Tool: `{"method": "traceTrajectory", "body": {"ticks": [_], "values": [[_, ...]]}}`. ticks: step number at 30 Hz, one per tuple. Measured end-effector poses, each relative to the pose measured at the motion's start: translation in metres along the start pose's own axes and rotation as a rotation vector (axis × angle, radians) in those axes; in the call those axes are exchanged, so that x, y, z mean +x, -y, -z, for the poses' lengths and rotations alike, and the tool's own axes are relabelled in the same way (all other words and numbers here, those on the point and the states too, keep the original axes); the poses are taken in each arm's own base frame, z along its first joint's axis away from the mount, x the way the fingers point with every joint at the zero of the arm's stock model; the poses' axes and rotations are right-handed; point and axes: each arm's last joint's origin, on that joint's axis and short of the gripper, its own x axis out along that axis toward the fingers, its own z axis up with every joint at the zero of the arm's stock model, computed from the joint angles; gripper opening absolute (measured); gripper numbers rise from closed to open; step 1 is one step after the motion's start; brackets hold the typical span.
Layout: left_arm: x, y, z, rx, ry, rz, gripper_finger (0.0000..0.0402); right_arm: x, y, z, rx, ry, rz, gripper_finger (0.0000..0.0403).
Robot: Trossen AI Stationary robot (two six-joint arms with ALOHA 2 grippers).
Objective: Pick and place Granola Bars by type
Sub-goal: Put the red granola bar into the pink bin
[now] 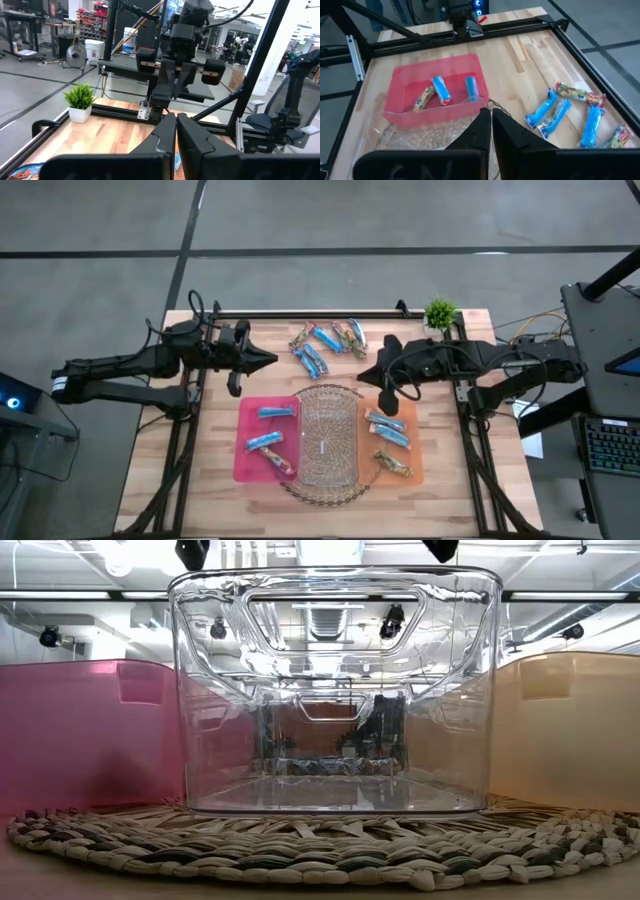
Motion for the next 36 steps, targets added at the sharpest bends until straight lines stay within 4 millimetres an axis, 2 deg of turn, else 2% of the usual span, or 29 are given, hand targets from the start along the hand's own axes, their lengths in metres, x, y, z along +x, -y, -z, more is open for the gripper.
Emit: {"method": "traceTrajectory", "body": {"ticks": [10,20,30,36], "values": [[0.003,-0.004,-0.001,0.003,-0.016,-0.079,0.0,0.002,0.003,0.0,0.101,-0.004,0.014,0.0008],[0.004,-0.015,-0.028,0.073,-0.144,-0.181,0.0,0.003,0.01,-0.001,0.124,-0.003,0.038,0.0008],[0.014,-0.034,-0.052,0.06,-0.151,-0.259,0.0001,0.003,0.011,0.004,0.117,-0.051,0.05,0.0008],[0.027,-0.044,-0.054,0.054,-0.233,-0.286,0.0035,0.003,0.011,0.005,0.115,-0.061,0.052,0.0008]]}}
